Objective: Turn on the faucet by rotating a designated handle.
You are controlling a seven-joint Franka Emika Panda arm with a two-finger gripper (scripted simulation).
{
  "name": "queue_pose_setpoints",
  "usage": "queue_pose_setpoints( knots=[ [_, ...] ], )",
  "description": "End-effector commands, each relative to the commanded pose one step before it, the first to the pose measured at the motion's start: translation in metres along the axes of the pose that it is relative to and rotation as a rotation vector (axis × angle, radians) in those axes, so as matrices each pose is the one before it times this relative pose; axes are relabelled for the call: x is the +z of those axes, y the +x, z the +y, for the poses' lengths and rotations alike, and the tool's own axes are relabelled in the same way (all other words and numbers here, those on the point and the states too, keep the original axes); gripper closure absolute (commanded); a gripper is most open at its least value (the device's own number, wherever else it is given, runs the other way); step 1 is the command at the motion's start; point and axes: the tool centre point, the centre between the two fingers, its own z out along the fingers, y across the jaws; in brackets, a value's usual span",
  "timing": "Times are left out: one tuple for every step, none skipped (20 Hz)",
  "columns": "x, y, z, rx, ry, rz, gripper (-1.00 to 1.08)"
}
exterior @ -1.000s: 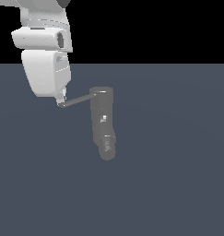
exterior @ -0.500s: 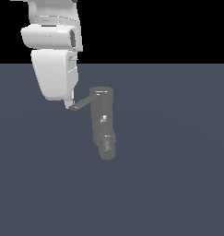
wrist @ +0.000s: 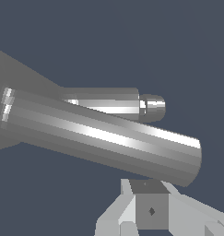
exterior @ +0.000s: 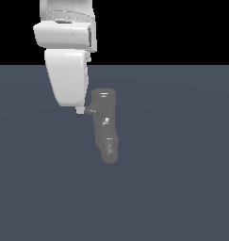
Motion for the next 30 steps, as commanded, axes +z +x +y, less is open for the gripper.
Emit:
queue_pose_setpoints(
  knots=[
    [-0.00021,0.00923,0.00769,0.00614,-0.00189,0.00085,1.08],
    [-0.00006,0.00257,0.00259,0.00000,0.00000,0.00000,1.08],
    [0.00000,0.00000,0.00000,0.00000,0.00000,0.00000,1.08],
    [0.00024,-0.00522,-0.00338,-0.00617,0.00123,-0.00049,1.08],
    [-0.00004,0.00546,0.00004,0.00000,0.00000,0.00000,1.08],
    [0.00001,0.00566,0.00001,0.00047,-0.00013,0.00006,1.08],
    [0.00001,0.00567,0.00001,0.00047,-0.00013,0.00006,1.08],
    [-0.00004,0.00549,0.00003,0.00000,0.00000,0.00000,1.08],
    [0.00001,0.00568,0.00000,0.00047,-0.00013,0.00007,1.08],
    [-0.00004,0.00551,0.00002,0.00000,0.00000,0.00000,1.08],
    [0.00003,0.00577,0.00000,0.00066,-0.00018,0.00010,1.08],
    [-0.00004,0.00551,0.00001,0.00000,0.00000,0.00000,1.08],
    [0.00001,0.00570,0.00000,0.00047,-0.00013,0.00007,1.08],
    [-0.00004,0.00551,0.00000,0.00000,0.00000,0.00000,1.08],
    [0.00003,0.00577,-0.00001,0.00066,-0.00018,0.00010,1.08],
    [-0.00004,0.00551,-0.00001,0.00000,0.00000,0.00000,1.08],
    [0.00001,0.00569,-0.00001,0.00047,-0.00012,0.00007,1.08],
    [0.00001,0.00568,-0.00002,0.00047,-0.00012,0.00007,1.08],
    [-0.00004,0.00549,-0.00003,0.00000,0.00000,0.00000,1.08],
    [0.00000,0.00567,-0.00003,0.00047,-0.00012,0.00007,1.08],
    [-0.00004,0.00547,-0.00005,0.00000,0.00000,0.00000,1.08],
    [0.00000,0.00565,-0.00005,0.00047,-0.00011,0.00005,1.08],
    [0.00000,0.00563,-0.00006,0.00047,-0.00011,0.00004,1.08],
    [-0.00004,0.00542,-0.00012,0.00000,0.00000,0.00000,1.08],
    [0.00000,0.00000,0.00000,0.00000,0.00000,0.00000,1.08],
    [0.00028,-0.01666,-0.00300,-0.02724,-0.00039,0.00041,1.08],
    [0.00001,0.00300,-0.00252,0.00098,0.00001,0.00001,1.08],
    [0.00001,0.00295,-0.00254,0.00085,0.00001,0.00001,1.08],
    [0.00000,0.00300,-0.00252,0.00098,0.00001,0.00001,1.08],
    [0.00000,0.00295,-0.00254,0.00085,0.00001,0.00001,1.08]
  ],
)
